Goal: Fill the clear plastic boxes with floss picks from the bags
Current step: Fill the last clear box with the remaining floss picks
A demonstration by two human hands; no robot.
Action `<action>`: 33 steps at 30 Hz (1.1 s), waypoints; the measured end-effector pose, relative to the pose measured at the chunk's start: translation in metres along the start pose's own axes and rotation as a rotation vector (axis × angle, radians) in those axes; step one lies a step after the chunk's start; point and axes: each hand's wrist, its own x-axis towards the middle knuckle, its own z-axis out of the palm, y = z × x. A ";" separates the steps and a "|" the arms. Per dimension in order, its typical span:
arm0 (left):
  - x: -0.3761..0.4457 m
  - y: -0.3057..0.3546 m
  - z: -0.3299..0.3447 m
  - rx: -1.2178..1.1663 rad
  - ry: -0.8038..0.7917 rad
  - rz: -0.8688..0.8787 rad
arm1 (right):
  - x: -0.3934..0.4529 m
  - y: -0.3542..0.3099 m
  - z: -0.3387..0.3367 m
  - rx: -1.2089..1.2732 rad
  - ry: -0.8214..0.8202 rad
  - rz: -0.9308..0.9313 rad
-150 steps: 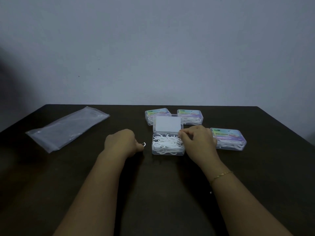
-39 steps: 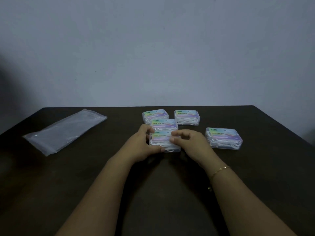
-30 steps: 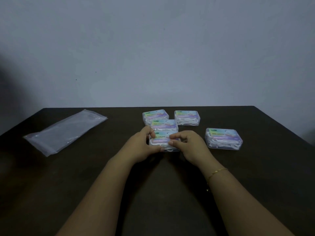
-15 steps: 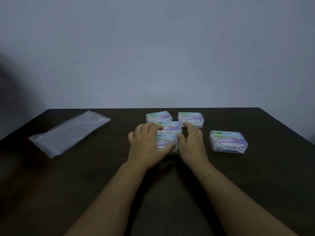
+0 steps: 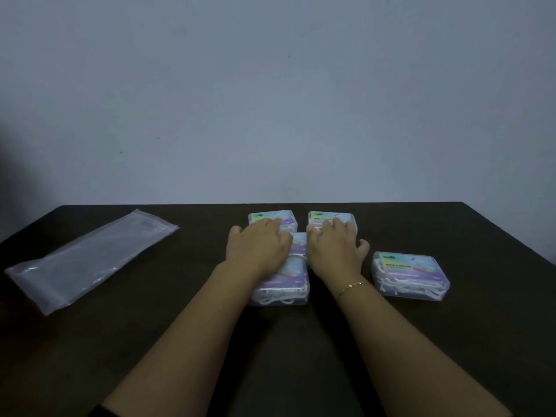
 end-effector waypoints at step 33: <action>0.075 -0.073 0.004 -0.016 -0.120 0.012 | 0.079 -0.052 -0.028 0.172 -0.496 -0.301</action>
